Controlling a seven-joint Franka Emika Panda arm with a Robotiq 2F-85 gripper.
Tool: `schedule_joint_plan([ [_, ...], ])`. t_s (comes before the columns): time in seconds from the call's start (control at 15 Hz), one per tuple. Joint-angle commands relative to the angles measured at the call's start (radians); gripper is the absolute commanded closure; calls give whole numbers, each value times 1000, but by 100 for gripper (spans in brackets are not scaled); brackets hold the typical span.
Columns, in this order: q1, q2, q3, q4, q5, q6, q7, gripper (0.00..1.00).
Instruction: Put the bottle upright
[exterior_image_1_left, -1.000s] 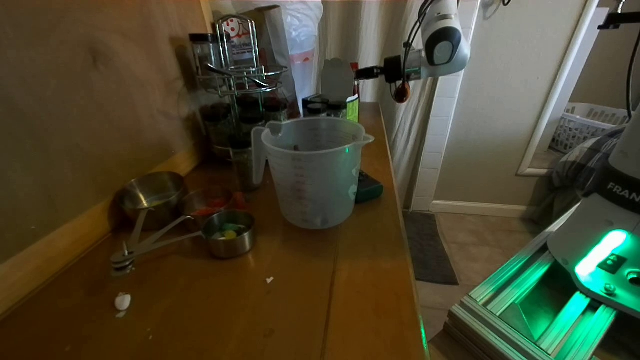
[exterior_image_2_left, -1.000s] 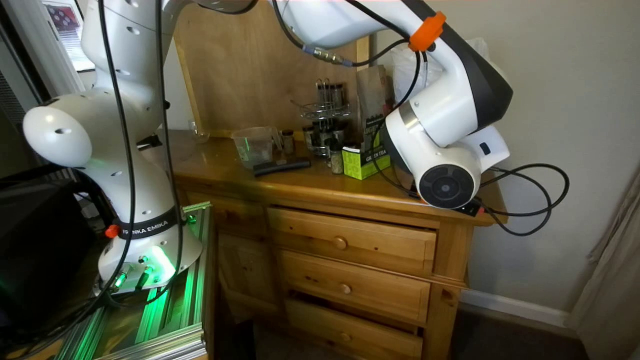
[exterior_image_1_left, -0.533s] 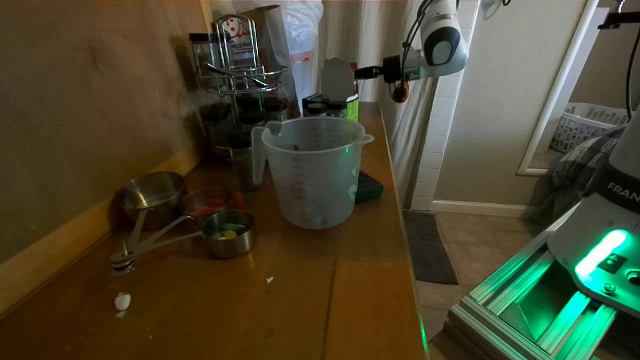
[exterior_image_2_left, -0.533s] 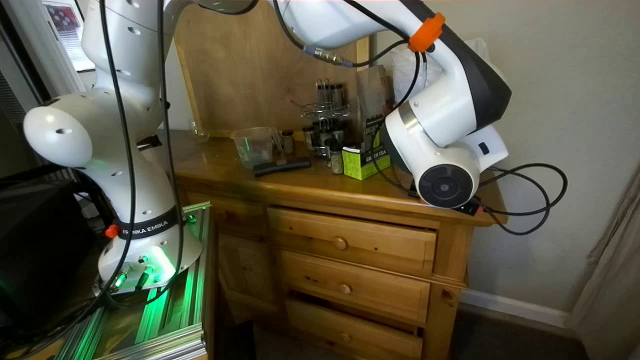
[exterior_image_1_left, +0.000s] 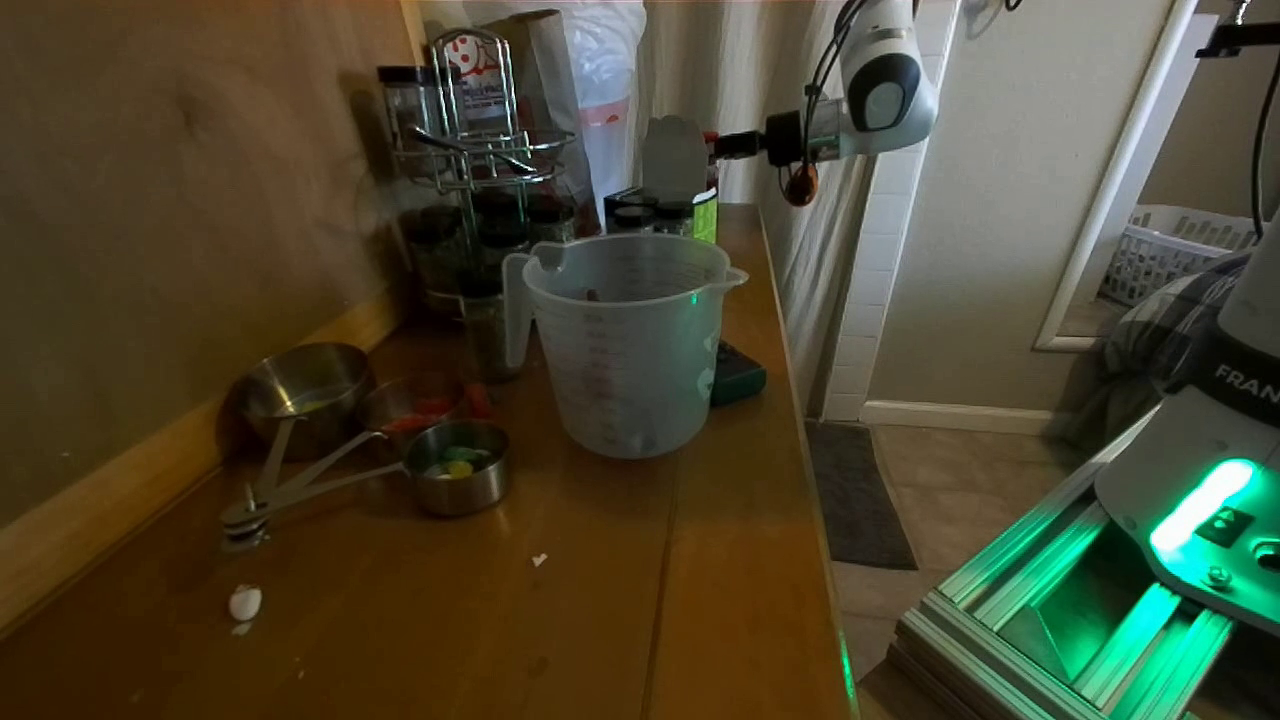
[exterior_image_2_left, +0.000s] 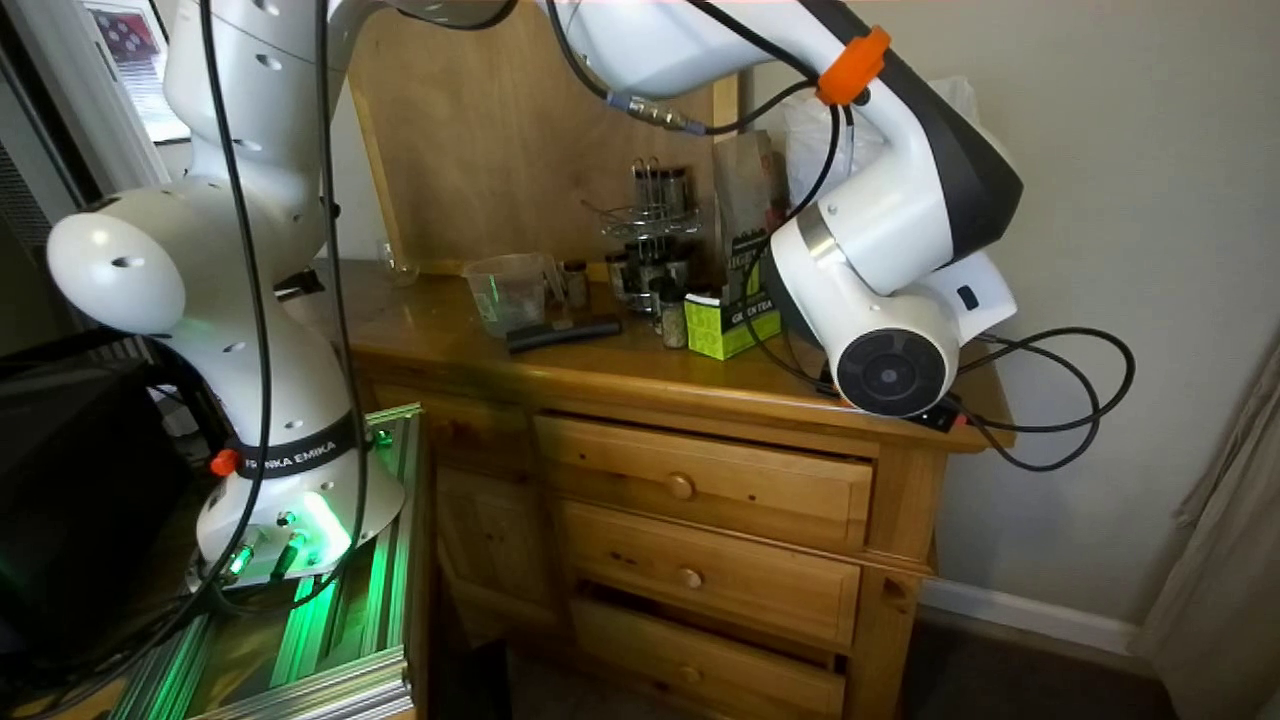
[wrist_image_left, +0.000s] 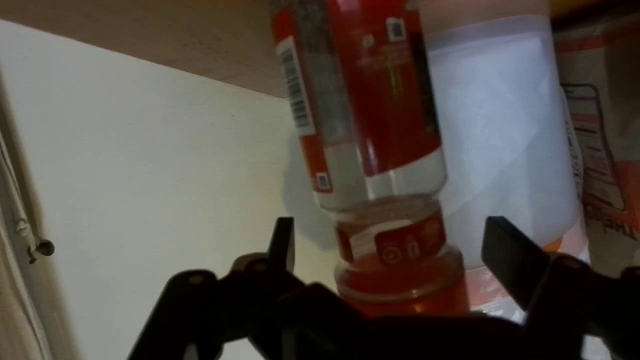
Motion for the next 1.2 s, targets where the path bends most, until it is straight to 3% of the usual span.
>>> schedule_joint_plan([
  [0.0, 16, 1, -23, 2, 20, -18, -4, 0],
  [0.8, 12, -126, -56, -112, -7, -165, -187, 0],
  [1.13, 61, -290, -88, -253, 4, -53, -293, 0],
])
